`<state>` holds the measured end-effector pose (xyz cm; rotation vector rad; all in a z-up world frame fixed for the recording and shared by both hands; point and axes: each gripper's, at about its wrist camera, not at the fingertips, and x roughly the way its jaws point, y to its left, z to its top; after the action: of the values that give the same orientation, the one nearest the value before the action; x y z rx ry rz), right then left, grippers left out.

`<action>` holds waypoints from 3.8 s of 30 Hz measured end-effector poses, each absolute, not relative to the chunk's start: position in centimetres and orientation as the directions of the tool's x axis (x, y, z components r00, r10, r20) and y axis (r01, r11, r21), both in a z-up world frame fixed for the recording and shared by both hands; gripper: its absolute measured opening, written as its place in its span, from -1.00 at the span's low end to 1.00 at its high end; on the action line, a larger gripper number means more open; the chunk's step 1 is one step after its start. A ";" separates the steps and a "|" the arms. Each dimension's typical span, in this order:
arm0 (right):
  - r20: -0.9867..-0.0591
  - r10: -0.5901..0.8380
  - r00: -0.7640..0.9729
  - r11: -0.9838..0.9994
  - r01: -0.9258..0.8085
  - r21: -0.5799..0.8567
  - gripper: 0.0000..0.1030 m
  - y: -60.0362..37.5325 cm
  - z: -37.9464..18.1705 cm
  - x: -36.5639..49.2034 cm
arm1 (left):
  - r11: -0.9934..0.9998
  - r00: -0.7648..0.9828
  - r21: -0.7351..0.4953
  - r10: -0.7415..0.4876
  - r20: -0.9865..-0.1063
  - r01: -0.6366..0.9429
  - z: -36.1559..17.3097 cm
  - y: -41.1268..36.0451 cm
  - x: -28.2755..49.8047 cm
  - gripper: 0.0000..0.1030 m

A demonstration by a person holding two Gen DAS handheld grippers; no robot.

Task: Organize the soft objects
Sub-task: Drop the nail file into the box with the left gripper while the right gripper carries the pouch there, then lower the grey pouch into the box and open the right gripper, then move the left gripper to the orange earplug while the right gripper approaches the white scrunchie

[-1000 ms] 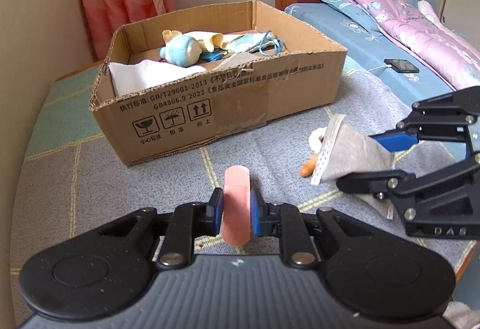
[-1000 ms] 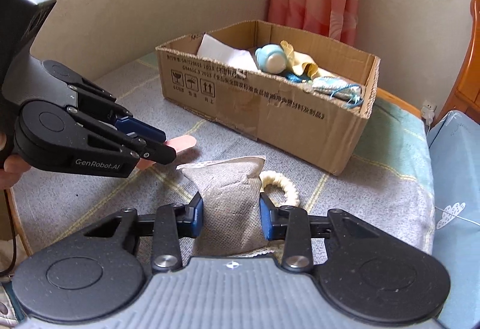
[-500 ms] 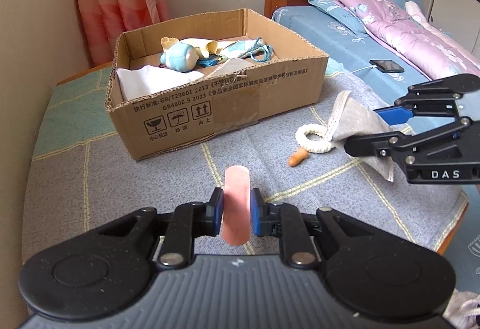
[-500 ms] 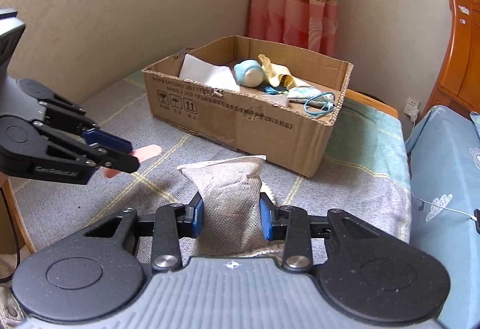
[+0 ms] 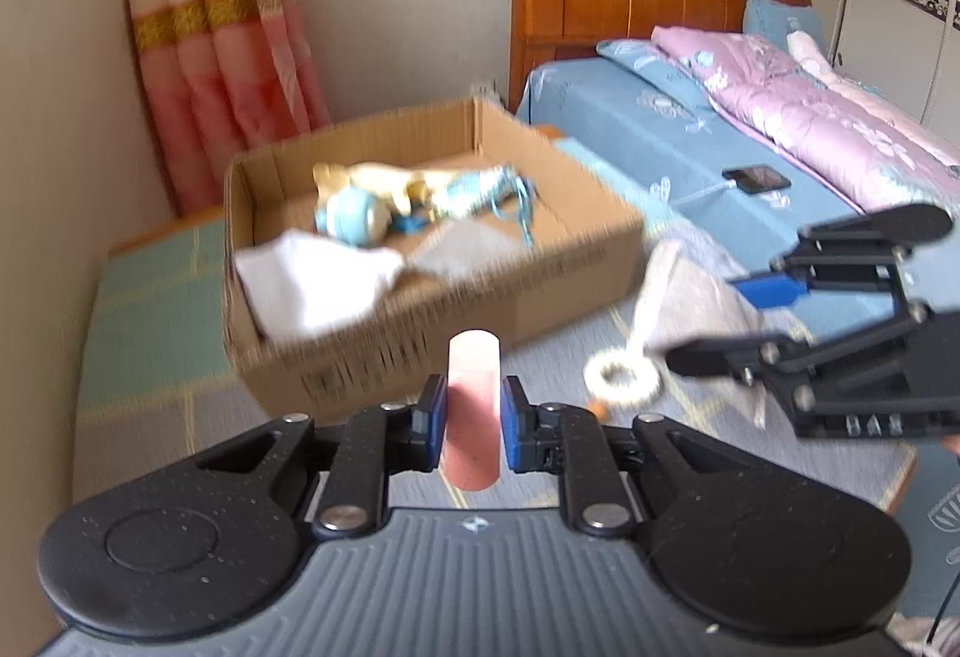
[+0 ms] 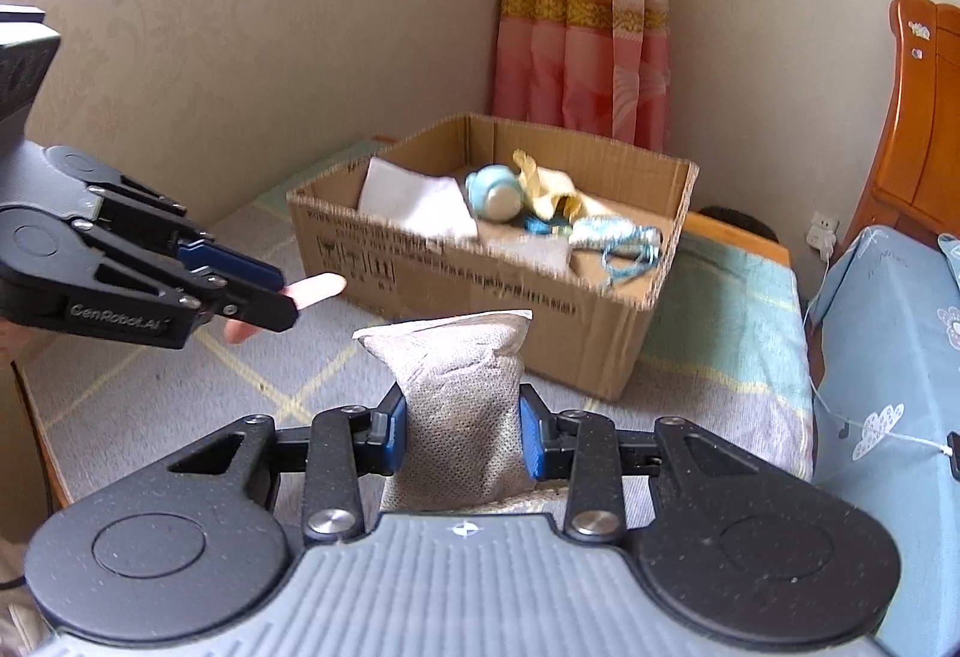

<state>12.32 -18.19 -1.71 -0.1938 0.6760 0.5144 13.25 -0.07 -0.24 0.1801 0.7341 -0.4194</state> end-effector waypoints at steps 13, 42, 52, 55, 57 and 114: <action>-0.588 0.386 0.711 0.870 -0.493 -0.026 -0.21 -17.3 0.6 13.5 | 0.915 0.728 0.133 -0.207 -0.653 0.380 1.7 -0.1 26.6 -0.67; -0.619 0.326 0.714 0.907 -0.422 -0.009 -0.21 -17.0 1.5 18.3 | 0.951 0.793 0.096 -0.187 -0.579 0.294 2.4 2.9 20.4 0.98; -0.648 0.272 0.712 0.933 -0.359 -0.002 -0.21 -15.4 1.7 24.0 | 0.980 0.817 0.093 -0.091 -0.569 0.175 0.9 4.1 13.4 0.99; -0.661 0.265 0.702 0.942 -0.334 0.023 -0.20 -15.1 1.5 26.4 | 0.986 0.820 0.083 -0.074 -0.568 0.147 0.3 4.7 12.7 0.99; -0.672 0.262 0.692 0.947 -0.318 0.042 -0.21 -14.9 1.2 27.9 | 0.987 0.818 0.085 -0.062 -0.572 0.135 -0.1 5.1 12.5 0.99; -0.741 0.099 0.664 0.973 -0.221 -0.068 1.00 -17.6 -5.8 15.9 | 0.992 0.779 0.088 -0.015 -0.627 0.090 -1.1 4.9 9.5 0.99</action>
<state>15.95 -17.58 -5.82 -0.1571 0.8263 0.1816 9.55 4.90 -1.07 0.1149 0.6758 -0.0570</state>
